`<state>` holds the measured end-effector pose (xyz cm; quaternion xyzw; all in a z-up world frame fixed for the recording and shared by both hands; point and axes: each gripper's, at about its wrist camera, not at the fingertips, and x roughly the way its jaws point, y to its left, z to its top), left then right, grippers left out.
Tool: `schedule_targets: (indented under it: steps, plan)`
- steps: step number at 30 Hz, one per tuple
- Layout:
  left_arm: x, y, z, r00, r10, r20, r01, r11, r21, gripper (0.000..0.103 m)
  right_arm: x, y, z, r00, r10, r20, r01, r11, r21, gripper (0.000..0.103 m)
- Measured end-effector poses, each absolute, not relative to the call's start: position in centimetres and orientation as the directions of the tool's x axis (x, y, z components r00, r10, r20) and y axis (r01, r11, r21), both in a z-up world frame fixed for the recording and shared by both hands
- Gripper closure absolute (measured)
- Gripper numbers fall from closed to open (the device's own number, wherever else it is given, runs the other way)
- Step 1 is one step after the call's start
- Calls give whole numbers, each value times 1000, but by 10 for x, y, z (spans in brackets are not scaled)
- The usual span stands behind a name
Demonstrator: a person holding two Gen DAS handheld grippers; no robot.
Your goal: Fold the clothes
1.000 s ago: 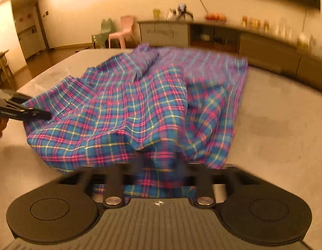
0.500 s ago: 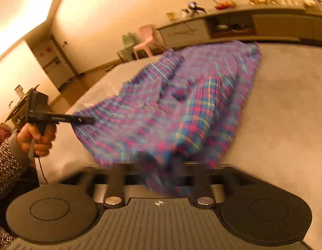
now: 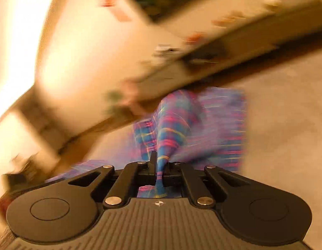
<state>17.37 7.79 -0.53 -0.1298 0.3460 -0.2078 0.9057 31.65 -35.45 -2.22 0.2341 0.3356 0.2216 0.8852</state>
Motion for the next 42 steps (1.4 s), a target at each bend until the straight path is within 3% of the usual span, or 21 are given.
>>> schedule_targets:
  steps: [3,5,7,9,11,13,15,17,18,20,26,28,30,32,34,35,37,38,39,41,42]
  plan:
    - [189,63,-27,649,-412,-639,252,910,-330,76,334,-337,-55,679,392,-621,-108,890,444,92]
    - [184,59,-34,644,-410,-646,249,911,-329,66,328,-341,-52,682,386,-621,-109,894,436,74]
    - [178,58,-35,647,-414,-640,246,908,-338,56,319,-347,-43,687,393,-612,-119,891,438,48]
    - [165,64,-25,669,-431,-606,247,897,-366,38,299,-354,-24,721,392,-571,-153,894,420,44]
    - [156,67,-23,677,-437,-592,248,893,-376,32,274,-356,-3,738,426,-523,-232,888,396,44]
    - [155,65,-32,661,-423,-620,246,903,-353,35,251,-345,-1,679,511,-527,-359,857,368,47]
    - [162,59,-48,623,-394,-676,241,919,-313,62,237,-326,-15,597,549,-585,-458,832,313,57]
    - [160,57,-53,629,-389,-673,254,921,-295,70,235,-306,-42,554,498,-667,-485,844,227,60]
    - [160,57,-52,606,-406,-684,265,914,-308,86,235,-300,-53,543,468,-698,-481,854,199,59]
    - [158,55,-50,552,-443,-706,293,896,-333,98,233,-302,-54,529,463,-711,-461,860,217,60]
    - [134,48,-34,491,-505,-710,400,855,-331,99,207,-302,-44,407,468,-784,-539,816,207,60]
    - [141,47,-32,518,-470,-714,369,876,-310,85,201,-309,-33,403,476,-782,-539,814,218,60]
    - [147,45,-30,544,-434,-718,336,897,-288,44,198,-315,-15,439,505,-743,-532,813,238,60]
    - [153,44,-27,568,-397,-721,303,915,-266,28,204,-322,8,502,546,-670,-498,816,292,55]
    - [159,42,-25,591,-359,-722,269,932,-244,28,218,-321,13,583,503,-637,-427,858,287,38]
    - [162,41,-24,602,-340,-723,252,939,-233,31,225,-320,15,622,473,-624,-386,879,281,37]
    - [168,40,-22,622,-301,-723,216,953,-211,53,242,-318,4,672,380,-635,-297,924,240,37]
    - [173,39,-25,617,-297,-729,207,955,-214,83,252,-314,-6,672,339,-658,-265,940,213,37]
    - [175,38,-26,610,-319,-725,213,948,-237,93,259,-311,-14,665,315,-677,-256,948,191,39]
    - [163,46,-13,643,-400,-653,274,916,-292,98,270,-304,-28,647,283,-708,-252,956,152,60]
    - [158,55,-7,658,-468,-590,316,882,-348,99,272,-303,-31,638,287,-714,-258,954,152,86]
